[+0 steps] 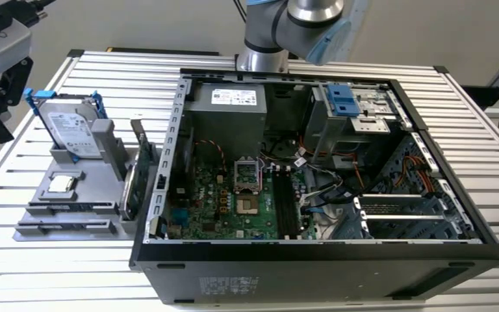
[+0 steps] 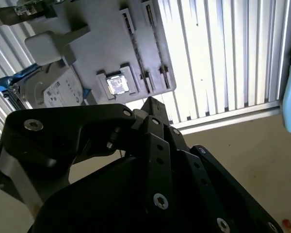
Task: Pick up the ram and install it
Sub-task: 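Pick up the ram and move it above insertion slot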
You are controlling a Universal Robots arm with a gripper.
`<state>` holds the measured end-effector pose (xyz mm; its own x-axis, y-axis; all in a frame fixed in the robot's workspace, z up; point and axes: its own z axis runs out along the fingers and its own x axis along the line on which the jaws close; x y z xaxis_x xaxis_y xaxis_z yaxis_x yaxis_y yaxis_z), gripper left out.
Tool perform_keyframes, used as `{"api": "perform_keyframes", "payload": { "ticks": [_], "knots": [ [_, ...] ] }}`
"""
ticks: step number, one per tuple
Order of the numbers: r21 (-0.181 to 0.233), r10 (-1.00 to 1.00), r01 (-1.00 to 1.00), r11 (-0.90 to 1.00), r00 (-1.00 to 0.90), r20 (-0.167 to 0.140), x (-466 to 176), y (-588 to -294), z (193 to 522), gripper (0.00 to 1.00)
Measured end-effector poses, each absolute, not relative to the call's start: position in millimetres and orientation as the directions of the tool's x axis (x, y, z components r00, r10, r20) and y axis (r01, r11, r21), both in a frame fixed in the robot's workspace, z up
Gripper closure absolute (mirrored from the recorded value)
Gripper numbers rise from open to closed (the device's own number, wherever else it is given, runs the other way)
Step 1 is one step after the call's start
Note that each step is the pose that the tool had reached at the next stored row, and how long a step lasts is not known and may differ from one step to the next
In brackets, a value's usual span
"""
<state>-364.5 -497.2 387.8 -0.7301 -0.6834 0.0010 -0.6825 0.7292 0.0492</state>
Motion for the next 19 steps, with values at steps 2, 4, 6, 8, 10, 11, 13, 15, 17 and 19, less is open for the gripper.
{"api": "perform_keyframes", "payload": {
  "ticks": [2, 4, 6, 8, 10, 11, 13, 15, 17, 19],
  "knots": [
    [0.049, -0.694, -0.694, 0.719, -0.720, 0.001, -364.5, -497.1, 387.8, 1.00],
    [0.048, -0.705, -0.704, 0.708, -0.709, 0.002, -364.5, -497.1, 388.2, 1.00],
    [0.048, -0.719, -0.718, 0.694, -0.695, 0.001, -364.5, -497.0, 388.4, 1.00],
    [0.048, -0.737, -0.736, 0.675, -0.676, 0.001, -364.6, -496.9, 388.5, 1.00],
    [0.047, -0.755, -0.754, 0.655, -0.656, 0.001, -364.6, -496.8, 388.4, 1.00],
    [0.046, -0.763, -0.762, 0.646, -0.646, 0.000, -364.6, -496.8, 388.4, 1.00],
    [0.043, -0.778, -0.778, 0.627, -0.628, -0.003, -364.5, -496.7, 388.4, 1.00],
    [0.040, -0.794, -0.793, 0.608, -0.608, -0.005, -364.5, -496.6, 388.5, 1.00],
    [0.035, -0.808, -0.807, 0.589, -0.589, -0.009, -364.5, -496.6, 388.5, 1.00],
    [0.030, -0.822, -0.822, 0.569, -0.570, -0.012, -364.5, -496.6, 388.5, 1.00]
  ]
}}
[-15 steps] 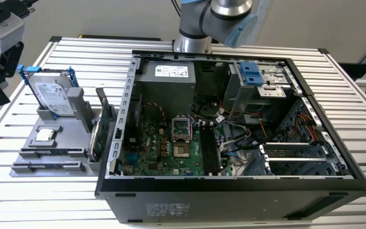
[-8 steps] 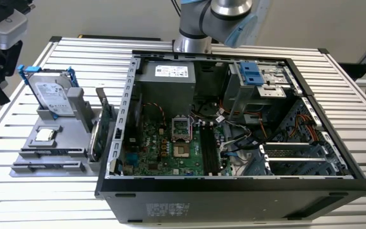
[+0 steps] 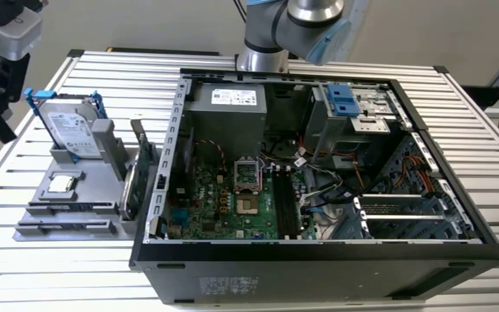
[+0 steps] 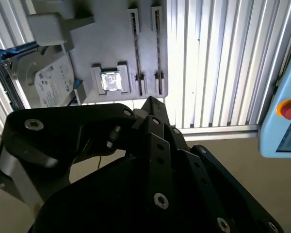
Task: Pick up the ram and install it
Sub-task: 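Pick up the ram and move it above insertion slot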
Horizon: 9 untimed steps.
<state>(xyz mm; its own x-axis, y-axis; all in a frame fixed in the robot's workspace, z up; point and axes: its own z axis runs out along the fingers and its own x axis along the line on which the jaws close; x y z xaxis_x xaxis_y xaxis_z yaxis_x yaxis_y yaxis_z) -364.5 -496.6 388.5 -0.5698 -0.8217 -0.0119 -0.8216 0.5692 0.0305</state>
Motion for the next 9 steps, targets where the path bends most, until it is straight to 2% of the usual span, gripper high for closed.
{"api": "perform_keyframes", "payload": {
  "ticks": [9],
  "knots": [
    [0.026, -0.894, -0.894, 0.448, -0.448, -0.015, -364.5, -496.6, 388.4, 1.00]
  ]
}}
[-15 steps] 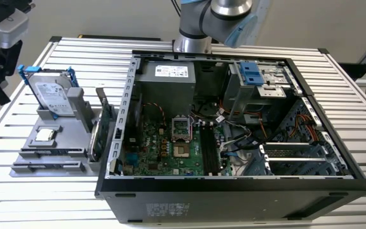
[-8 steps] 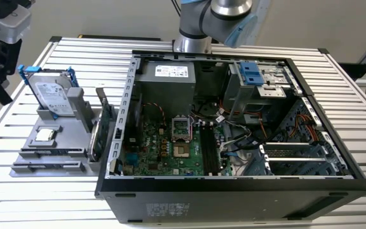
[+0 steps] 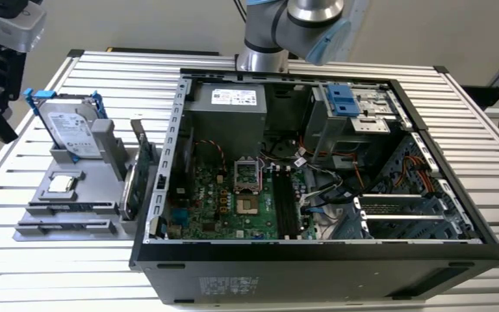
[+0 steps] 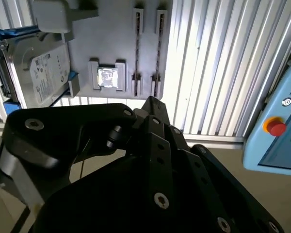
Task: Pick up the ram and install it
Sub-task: 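Pick up the ram and move it above insertion slot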
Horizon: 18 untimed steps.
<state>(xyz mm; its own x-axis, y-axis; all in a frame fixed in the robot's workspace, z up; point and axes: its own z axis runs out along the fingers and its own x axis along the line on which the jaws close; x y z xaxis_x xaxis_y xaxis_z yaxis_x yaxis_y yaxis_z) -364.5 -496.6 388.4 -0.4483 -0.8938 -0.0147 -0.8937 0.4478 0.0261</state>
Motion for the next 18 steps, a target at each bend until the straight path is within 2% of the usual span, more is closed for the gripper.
{"api": "perform_keyframes", "payload": {
  "ticks": [8, 10, 18],
  "knots": [
    [0.026, -0.949, -0.949, 0.314, -0.314, -0.015, -364.6, -496.6, 388.4, 1.00],
    [0.026, -0.980, -0.980, 0.199, -0.199, -0.015, -364.5, -496.6, 388.3, 1.00],
    [0.025, -0.994, -0.994, 0.106, -0.106, -0.015, -364.5, -496.6, 388.2, 1.00]
  ]
}}
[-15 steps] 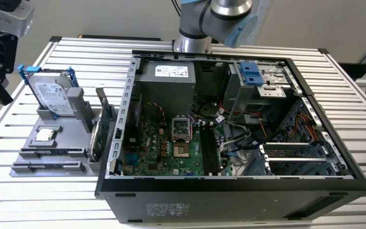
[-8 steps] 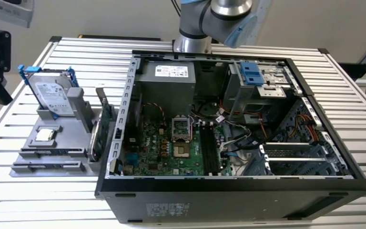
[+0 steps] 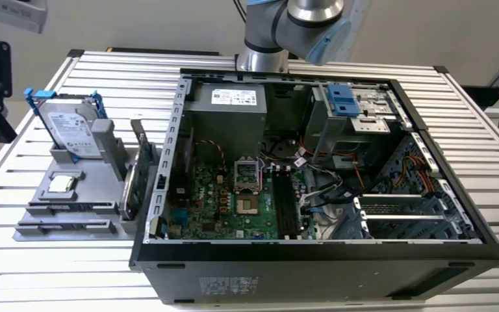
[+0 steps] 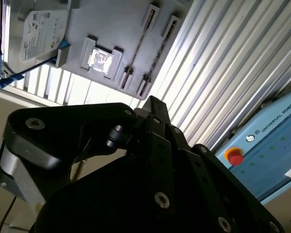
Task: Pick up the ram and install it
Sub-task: 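Pick up the ram and move it above insertion slot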
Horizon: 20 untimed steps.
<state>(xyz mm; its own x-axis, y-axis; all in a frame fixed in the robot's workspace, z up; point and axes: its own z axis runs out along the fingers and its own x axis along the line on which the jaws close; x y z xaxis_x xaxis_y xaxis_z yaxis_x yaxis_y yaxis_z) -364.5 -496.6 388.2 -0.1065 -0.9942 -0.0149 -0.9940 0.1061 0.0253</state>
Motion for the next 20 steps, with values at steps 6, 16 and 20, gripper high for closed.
{"api": "perform_keyframes", "payload": {
  "ticks": [6, 16, 20],
  "knots": [
    [0.025, -0.999, -0.999, 0.046, -0.047, -0.015, -364.5, -496.6, 388.2, 1.00],
    [0.025, -0.999, -0.999, 0.038, -0.038, -0.015, -364.5, -496.6, 388.2, 0.00],
    [0.025, -0.999, -0.999, 0.038, -0.038, -0.015, -364.5, -496.6, 388.2, 0.00]
  ]
}}
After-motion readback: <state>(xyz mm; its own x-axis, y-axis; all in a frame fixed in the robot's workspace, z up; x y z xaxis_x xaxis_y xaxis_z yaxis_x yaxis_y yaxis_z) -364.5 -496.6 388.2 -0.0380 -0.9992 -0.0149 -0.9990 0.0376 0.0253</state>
